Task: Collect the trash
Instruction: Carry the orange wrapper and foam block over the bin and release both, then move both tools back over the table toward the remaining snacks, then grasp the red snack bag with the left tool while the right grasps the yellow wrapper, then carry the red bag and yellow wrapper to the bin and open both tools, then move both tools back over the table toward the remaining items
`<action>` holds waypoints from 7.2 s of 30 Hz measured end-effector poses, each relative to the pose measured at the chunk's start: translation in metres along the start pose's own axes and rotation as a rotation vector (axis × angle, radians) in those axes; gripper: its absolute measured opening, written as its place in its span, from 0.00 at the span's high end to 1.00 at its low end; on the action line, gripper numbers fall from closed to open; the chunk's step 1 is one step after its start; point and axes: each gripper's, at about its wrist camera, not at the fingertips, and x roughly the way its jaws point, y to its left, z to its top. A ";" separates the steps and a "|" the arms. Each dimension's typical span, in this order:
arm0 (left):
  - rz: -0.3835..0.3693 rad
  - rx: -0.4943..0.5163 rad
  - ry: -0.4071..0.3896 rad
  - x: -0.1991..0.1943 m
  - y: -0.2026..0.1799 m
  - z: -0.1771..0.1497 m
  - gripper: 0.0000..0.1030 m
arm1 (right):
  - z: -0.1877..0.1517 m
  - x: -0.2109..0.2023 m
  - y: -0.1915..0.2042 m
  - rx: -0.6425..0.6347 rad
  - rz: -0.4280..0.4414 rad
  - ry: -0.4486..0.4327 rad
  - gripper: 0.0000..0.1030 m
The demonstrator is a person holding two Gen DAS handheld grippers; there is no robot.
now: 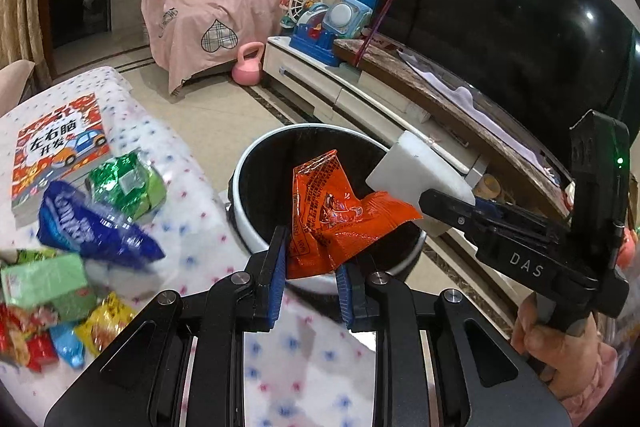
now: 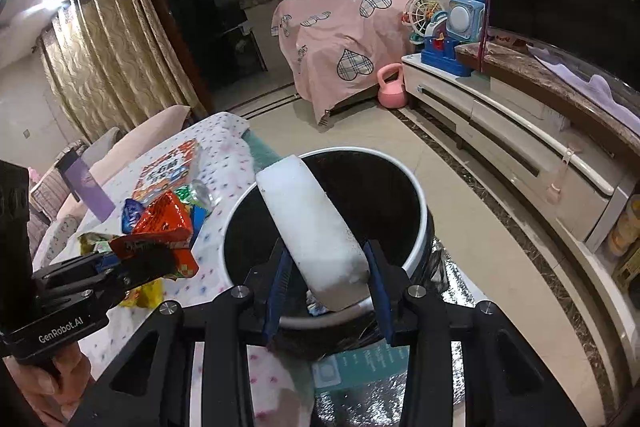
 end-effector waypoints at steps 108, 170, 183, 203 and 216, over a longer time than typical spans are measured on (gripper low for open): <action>0.273 -0.453 -0.074 -0.124 0.210 -0.139 0.99 | -0.075 0.072 0.189 -0.125 0.298 0.176 0.85; 0.016 -0.045 -0.016 -0.034 0.012 -0.026 0.99 | -0.020 -0.027 0.014 0.075 0.092 -0.076 0.85; 0.017 -0.020 0.030 0.010 -0.003 0.003 0.99 | 0.009 -0.002 -0.005 0.072 0.059 -0.071 0.83; 0.057 -0.029 0.028 0.010 0.002 -0.011 0.43 | 0.006 0.022 -0.016 0.083 0.049 -0.020 0.43; 0.112 -0.177 0.020 -0.045 0.054 -0.074 0.40 | -0.021 -0.001 0.019 0.100 0.132 -0.031 0.21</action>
